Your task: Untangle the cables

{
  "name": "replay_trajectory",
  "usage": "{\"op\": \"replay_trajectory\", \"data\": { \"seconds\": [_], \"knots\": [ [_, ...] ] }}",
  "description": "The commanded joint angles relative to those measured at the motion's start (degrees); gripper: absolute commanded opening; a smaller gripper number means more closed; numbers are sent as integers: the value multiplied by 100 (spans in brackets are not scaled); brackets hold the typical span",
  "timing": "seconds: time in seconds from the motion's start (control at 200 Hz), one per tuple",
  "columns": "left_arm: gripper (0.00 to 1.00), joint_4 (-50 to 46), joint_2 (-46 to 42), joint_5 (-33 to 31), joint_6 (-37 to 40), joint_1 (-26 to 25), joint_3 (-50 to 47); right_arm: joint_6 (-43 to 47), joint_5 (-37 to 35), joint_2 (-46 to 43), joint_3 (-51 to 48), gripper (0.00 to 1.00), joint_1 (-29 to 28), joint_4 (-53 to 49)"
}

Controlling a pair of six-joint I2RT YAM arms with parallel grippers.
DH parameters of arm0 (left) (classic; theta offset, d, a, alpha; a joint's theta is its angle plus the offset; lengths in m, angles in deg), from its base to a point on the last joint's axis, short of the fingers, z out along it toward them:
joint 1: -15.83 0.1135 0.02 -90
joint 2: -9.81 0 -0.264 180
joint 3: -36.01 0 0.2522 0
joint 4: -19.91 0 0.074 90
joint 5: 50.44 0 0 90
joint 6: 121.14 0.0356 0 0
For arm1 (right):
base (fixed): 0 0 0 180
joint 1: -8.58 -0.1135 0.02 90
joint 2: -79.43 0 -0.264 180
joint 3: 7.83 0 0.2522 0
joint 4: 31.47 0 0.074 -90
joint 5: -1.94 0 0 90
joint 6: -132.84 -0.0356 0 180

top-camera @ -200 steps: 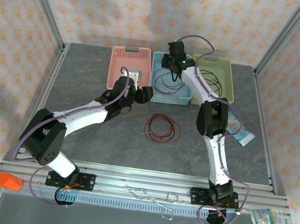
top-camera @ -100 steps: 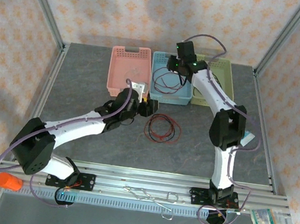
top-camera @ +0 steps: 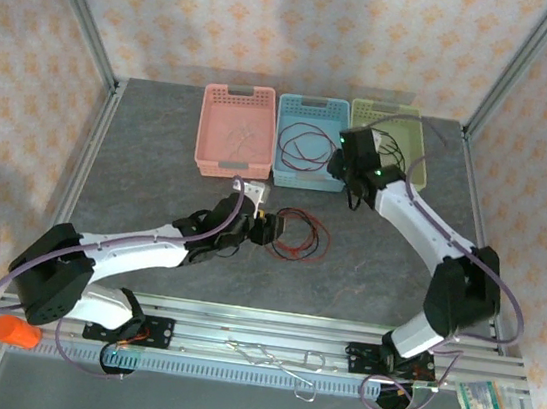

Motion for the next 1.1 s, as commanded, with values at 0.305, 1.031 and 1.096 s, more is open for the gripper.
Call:
{"op": "replay_trajectory", "data": {
  "seconds": [0.305,1.031,1.096],
  "knots": [
    [62,677,257,-165,-356,-349,-379,-725,-644,-1293,-2038,42,-311,-79],
    [61,1895,1659,-188,-1249,-930,-201,-1294,551,-977,-3011,30,-703,408],
    [61,1941,1674,-229,-1291,-928,-198,-1250,514,-821,-2896,28,-703,411]
  ]
}}
